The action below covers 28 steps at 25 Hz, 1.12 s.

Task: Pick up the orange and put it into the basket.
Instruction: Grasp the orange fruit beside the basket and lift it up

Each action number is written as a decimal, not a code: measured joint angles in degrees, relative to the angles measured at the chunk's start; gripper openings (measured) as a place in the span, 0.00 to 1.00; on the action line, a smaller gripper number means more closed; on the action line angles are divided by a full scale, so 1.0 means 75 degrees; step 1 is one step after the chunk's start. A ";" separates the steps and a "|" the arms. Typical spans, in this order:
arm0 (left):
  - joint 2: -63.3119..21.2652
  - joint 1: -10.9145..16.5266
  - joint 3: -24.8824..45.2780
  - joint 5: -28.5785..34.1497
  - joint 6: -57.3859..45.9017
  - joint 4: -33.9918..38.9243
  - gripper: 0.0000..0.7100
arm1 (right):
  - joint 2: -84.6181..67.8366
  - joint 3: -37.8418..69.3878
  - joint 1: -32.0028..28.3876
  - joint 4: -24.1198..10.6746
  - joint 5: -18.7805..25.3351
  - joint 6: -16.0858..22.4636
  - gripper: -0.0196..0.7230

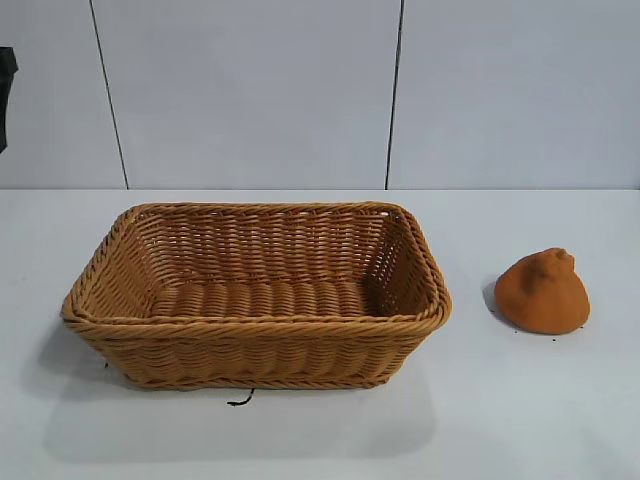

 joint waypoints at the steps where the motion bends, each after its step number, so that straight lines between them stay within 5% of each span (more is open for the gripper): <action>1: -0.0283 0.0000 0.0257 0.0000 0.0016 0.0000 0.98 | 0.0000 0.0000 0.0000 0.0000 0.0000 0.0000 0.96; 8: -0.2322 0.0000 0.2167 0.0007 0.0213 0.0000 0.98 | 0.0000 0.0000 0.0000 0.0000 0.0000 0.0000 0.96; 15: -0.5745 0.0000 0.4626 0.0000 0.0129 -0.0229 0.98 | 0.0000 0.0000 0.0000 0.0000 0.0000 0.0000 0.96; 22: -0.8505 0.0000 0.6844 -0.1087 0.0057 -0.0632 0.98 | 0.0000 0.0000 0.0000 0.0000 0.0000 0.0000 0.96; 28: -1.0430 0.0000 0.8244 -0.1199 0.0249 -0.0625 0.98 | 0.0000 0.0000 0.0000 0.0000 0.0000 0.0000 0.96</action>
